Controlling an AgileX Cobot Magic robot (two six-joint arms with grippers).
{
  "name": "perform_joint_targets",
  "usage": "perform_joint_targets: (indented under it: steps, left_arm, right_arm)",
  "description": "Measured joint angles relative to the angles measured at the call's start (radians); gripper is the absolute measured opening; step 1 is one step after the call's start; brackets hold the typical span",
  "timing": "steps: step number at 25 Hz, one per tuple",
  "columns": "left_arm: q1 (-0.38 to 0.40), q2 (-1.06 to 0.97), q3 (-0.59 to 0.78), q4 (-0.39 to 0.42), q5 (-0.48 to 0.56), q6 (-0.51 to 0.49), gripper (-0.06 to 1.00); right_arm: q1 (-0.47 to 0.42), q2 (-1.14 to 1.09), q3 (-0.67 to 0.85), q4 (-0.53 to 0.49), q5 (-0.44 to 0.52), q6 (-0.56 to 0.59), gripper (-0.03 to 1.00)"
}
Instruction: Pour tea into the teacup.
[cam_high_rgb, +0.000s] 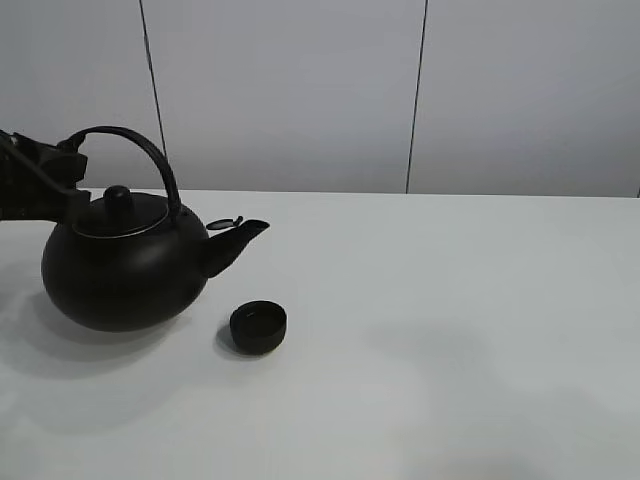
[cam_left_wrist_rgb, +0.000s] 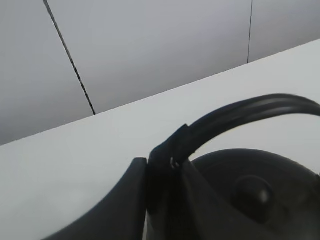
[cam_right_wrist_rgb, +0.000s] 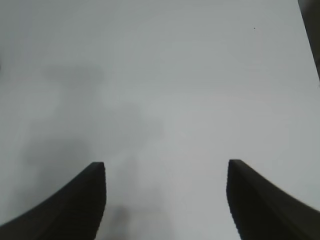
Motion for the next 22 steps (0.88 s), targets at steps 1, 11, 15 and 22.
perform_joint_targets:
  steps: [1, 11, 15, 22]
  left_arm:
    - [0.005, 0.0, 0.0, 0.003, 0.0, -0.022, 0.12]
    - [0.114, 0.0, 0.082, -0.004, -0.111, -0.082, 0.12]
    - [0.121, 0.0, 0.125, -0.002, -0.15, -0.077, 0.12]
    - [0.121, 0.0, 0.175, 0.001, -0.216, -0.075, 0.12]
  right_arm:
    - [0.0, 0.0, 0.0, 0.0, 0.0, 0.0, 0.47]
    - [0.0, 0.0, 0.0, 0.0, 0.0, 0.0, 0.47]
    - [0.0, 0.0, 0.0, 0.0, 0.0, 0.0, 0.47]
    - [0.0, 0.0, 0.0, 0.0, 0.0, 0.0, 0.47]
